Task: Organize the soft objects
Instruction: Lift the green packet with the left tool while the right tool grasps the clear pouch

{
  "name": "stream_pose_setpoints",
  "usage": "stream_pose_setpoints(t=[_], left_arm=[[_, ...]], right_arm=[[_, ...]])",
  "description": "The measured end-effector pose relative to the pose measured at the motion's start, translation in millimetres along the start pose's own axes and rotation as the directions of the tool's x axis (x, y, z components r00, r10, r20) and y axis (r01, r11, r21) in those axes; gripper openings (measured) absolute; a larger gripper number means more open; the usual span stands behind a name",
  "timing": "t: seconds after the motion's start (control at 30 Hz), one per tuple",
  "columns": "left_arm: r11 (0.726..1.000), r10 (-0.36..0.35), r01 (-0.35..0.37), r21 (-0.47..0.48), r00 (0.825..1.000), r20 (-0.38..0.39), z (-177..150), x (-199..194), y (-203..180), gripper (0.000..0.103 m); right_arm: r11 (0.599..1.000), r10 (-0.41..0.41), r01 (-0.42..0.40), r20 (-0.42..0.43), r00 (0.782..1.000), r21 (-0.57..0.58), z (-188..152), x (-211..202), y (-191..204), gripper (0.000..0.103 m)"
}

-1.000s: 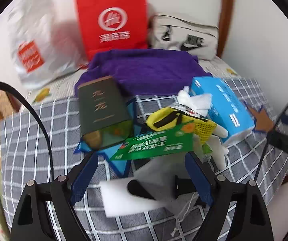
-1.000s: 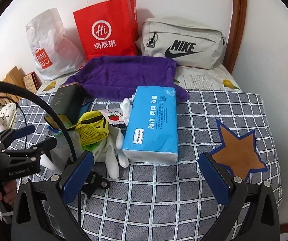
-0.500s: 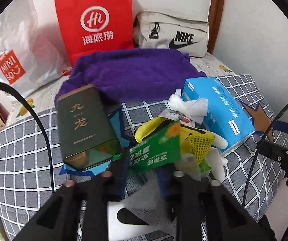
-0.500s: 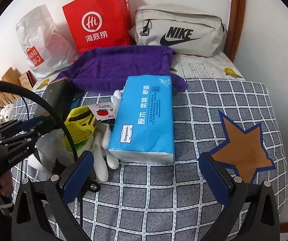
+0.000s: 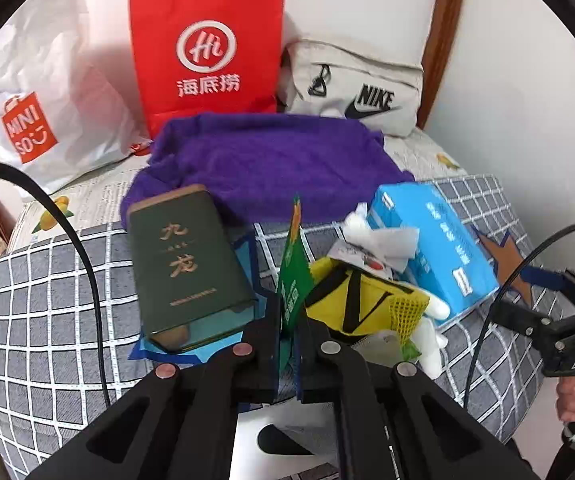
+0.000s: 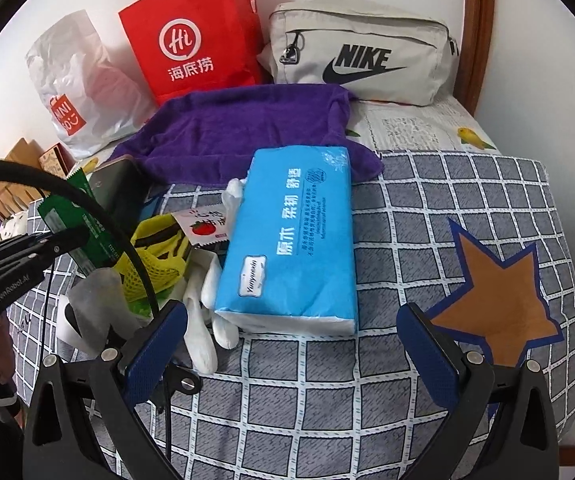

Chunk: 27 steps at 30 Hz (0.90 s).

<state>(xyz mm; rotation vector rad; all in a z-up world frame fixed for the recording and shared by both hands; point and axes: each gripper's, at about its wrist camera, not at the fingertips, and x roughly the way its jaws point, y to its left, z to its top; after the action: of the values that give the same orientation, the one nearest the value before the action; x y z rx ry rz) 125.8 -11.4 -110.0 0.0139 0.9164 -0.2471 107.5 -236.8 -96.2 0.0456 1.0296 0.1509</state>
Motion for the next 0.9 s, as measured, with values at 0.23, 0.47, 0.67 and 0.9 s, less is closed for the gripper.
stream_pose_setpoints(t=[0.23, 0.47, 0.67, 0.9], left_arm=[[1.000, -0.003, 0.004, -0.030, 0.999, 0.042, 6, -20, 14, 0.005], [0.998, 0.020, -0.016, -0.065, 0.998, 0.065, 7, -37, 33, 0.005], [0.994, 0.042, -0.033, -0.101, 0.996, 0.082, 3, -47, 53, 0.005], [0.992, 0.042, -0.032, -0.124, 0.996, 0.078, -2, -48, 68, 0.005]], right_arm=[[0.998, 0.056, -0.055, 0.027, 0.998, -0.033, 5, -9, 17, 0.103], [0.994, 0.079, -0.077, 0.029, 0.996, -0.076, 17, -6, 39, 0.102], [0.975, 0.182, -0.179, 0.009, 0.983, -0.131, 23, 1, 68, 0.101], [0.939, 0.257, -0.271, -0.090, 0.962, -0.211, 8, 19, 107, 0.095]])
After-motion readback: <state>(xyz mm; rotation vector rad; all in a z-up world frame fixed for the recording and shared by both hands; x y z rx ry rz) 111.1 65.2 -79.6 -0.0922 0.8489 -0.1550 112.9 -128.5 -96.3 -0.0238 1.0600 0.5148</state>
